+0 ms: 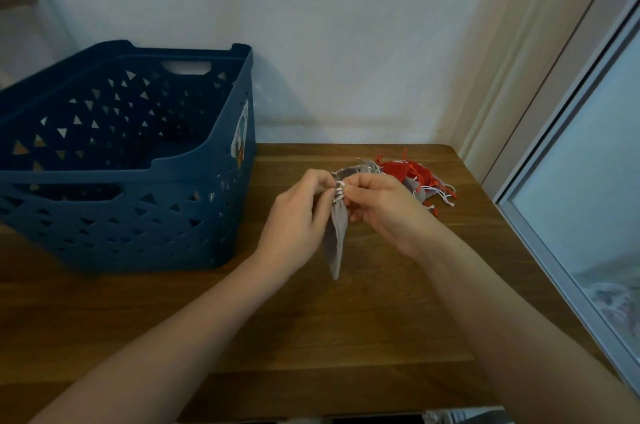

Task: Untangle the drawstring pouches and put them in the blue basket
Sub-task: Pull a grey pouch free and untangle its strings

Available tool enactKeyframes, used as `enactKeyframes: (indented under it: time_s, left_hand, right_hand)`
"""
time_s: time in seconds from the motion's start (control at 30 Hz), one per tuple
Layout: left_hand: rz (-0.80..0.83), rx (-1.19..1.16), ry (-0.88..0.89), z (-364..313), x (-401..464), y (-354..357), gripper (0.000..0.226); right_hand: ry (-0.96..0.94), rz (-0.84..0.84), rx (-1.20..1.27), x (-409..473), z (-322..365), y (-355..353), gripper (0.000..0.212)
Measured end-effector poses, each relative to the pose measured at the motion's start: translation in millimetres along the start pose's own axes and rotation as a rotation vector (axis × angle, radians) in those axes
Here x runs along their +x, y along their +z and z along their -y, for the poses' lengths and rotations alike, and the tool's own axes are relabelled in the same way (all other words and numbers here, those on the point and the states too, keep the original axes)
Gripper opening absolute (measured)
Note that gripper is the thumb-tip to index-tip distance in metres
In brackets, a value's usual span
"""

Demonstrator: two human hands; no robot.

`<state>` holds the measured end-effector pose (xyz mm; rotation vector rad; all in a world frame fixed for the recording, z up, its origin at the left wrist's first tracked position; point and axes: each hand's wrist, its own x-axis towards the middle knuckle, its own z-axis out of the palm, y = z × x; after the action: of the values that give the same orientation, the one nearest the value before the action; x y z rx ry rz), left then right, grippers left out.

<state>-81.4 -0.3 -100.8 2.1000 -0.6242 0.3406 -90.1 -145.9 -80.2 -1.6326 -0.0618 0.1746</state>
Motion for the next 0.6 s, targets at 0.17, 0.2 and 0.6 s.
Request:
enactKeyframes:
  time_s: [0.17, 0.2, 0.6]
  left_hand:
    - [0.05, 0.165, 0.047, 0, 6, -3, 0.018]
    - [0.062, 0.21, 0.061, 0, 8, -4, 0.017]
    - [0.168, -0.093, -0.213, 14, 15, -19, 0.023]
  right_hand:
    - [-0.02, -0.044, -0.056, 1, 1, 0, 0.017]
    - [-0.018, -0.057, -0.082, 2, 1, -1, 0.017]
    - [-0.174, -0.318, -0.505, -1, -3, -11, 0.022]
